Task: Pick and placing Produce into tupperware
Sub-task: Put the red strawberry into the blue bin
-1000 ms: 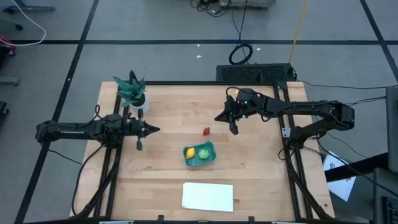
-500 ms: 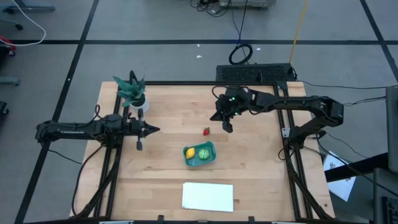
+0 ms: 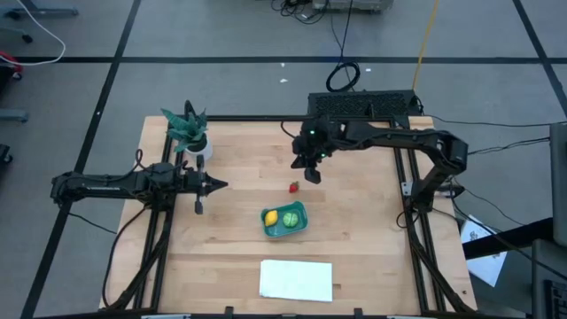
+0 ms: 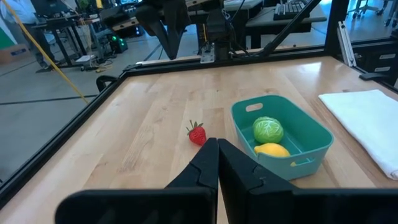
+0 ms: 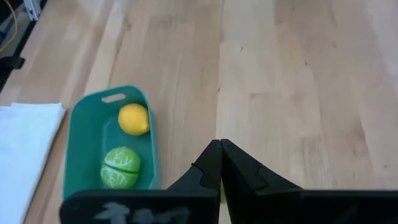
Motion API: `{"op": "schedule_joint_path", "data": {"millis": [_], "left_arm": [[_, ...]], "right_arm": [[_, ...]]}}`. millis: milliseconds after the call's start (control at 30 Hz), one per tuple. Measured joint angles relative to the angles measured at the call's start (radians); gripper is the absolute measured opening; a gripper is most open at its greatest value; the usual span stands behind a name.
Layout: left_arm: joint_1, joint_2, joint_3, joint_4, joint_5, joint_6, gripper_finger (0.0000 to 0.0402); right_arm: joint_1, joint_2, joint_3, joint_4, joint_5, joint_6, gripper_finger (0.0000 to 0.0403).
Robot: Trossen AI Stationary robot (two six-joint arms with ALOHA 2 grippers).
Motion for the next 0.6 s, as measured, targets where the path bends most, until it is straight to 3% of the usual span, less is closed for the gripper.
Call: {"op": "schedule_joint_path", "data": {"millis": [300,600], "left_arm": [[0.000,0.000,0.000,-0.002,0.000,0.000,0.0005],[0.000,0.000,0.000,0.000,0.000,0.004,0.0005]], "right_arm": [[-0.003,0.104,0.150,-0.234,0.004,-0.072,0.0000],[-0.003,0.200,0.265,-0.326,0.003,-0.096,0.0000]]}}
